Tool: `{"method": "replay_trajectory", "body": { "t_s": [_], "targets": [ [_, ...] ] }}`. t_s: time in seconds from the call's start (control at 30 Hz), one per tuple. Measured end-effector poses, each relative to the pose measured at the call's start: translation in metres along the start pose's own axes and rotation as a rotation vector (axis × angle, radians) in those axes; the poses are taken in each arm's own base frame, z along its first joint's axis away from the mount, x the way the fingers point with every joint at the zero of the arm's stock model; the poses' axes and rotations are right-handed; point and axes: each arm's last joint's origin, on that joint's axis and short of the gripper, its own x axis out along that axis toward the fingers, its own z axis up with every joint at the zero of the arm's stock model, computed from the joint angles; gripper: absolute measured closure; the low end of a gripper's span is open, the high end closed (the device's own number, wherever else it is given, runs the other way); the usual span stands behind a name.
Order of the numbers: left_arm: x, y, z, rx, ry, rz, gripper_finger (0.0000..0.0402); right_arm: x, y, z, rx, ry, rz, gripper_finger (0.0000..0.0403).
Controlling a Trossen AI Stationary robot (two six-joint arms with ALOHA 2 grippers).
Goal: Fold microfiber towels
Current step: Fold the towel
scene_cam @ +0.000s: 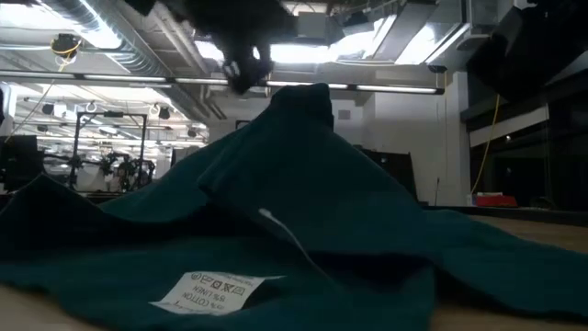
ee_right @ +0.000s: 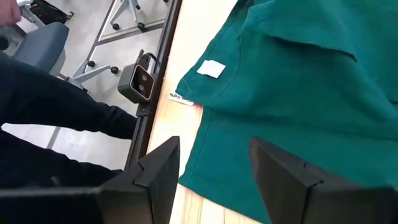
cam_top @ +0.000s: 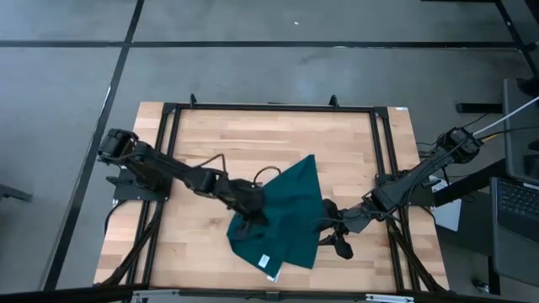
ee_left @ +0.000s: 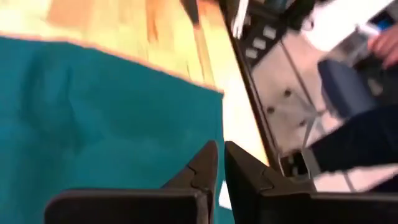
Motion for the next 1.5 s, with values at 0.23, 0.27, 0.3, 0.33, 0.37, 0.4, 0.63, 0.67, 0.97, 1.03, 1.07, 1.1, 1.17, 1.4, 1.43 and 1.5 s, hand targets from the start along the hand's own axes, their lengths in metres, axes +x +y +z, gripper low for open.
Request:
{"method": "replay_trajectory", "body": {
  "t_s": [0.23, 0.27, 0.3, 0.33, 0.37, 0.4, 0.63, 0.67, 0.97, 1.03, 1.07, 1.1, 1.17, 1.4, 1.43, 1.5],
  "targets": [
    [0.002, -0.018, 0.008, 0.142, -0.032, -0.019, 0.0351, 0.000, 0.002, 0.003, -0.001, -0.026, 0.017, 0.0201],
    [0.004, -0.023, 0.006, 0.178, -0.012, -0.018, 0.0345, 0.000, 0.002, 0.003, 0.000, -0.030, 0.019, 0.0196],
    [0.006, -0.026, 0.004, 0.217, 0.006, -0.007, 0.0338, 0.000, 0.002, 0.003, 0.000, -0.028, 0.017, 0.0191],
    [0.008, -0.030, 0.004, 0.259, 0.009, 0.013, 0.0332, 0.000, 0.001, 0.003, 0.001, -0.027, 0.014, 0.0185],
    [0.007, -0.035, 0.007, 0.306, 0.002, 0.044, 0.0326, 0.000, 0.000, 0.003, 0.003, -0.028, 0.012, 0.0179],
    [0.005, -0.041, 0.011, 0.354, -0.018, 0.075, 0.0320, 0.000, 0.000, 0.004, 0.005, -0.031, 0.011, 0.0174],
    [0.022, -0.054, 0.006, 0.536, 0.049, 0.237, 0.0300, 0.001, -0.004, 0.010, 0.018, -0.070, 0.010, 0.0140],
    [0.022, -0.054, 0.008, 0.529, 0.055, 0.274, 0.0300, 0.001, -0.004, 0.012, 0.016, -0.083, 0.016, 0.0137],
    [0.021, -0.050, 0.004, 0.467, 0.089, 0.366, 0.0303, 0.026, -0.005, 0.011, 0.002, -0.103, 0.075, 0.0138],
    [0.024, -0.059, 0.000, 0.486, 0.089, 0.348, 0.0302, 0.029, -0.005, 0.011, 0.005, -0.108, 0.080, 0.0142],
    [0.024, -0.064, 0.000, 0.499, 0.083, 0.343, 0.0302, 0.029, -0.005, 0.010, 0.004, -0.106, 0.080, 0.0144],
    [0.023, -0.069, 0.004, 0.513, 0.059, 0.334, 0.0303, 0.029, -0.004, 0.011, 0.005, -0.109, 0.084, 0.0145],
    [0.024, -0.078, 0.008, 0.538, 0.033, 0.335, 0.0304, 0.029, -0.004, 0.011, 0.004, -0.109, 0.085, 0.0146],
    [0.059, -0.086, 0.004, 0.635, 0.098, 0.357, 0.0297, 0.029, -0.004, 0.011, 0.001, -0.109, 0.091, 0.0133],
    [0.064, -0.084, 0.003, 0.653, 0.132, 0.378, 0.0295, 0.029, -0.004, 0.011, 0.005, -0.107, 0.093, 0.0131],
    [0.074, -0.078, 0.000, 0.675, 0.181, 0.419, 0.0290, 0.029, -0.003, 0.011, 0.007, -0.102, 0.101, 0.0126]
  ]
}}
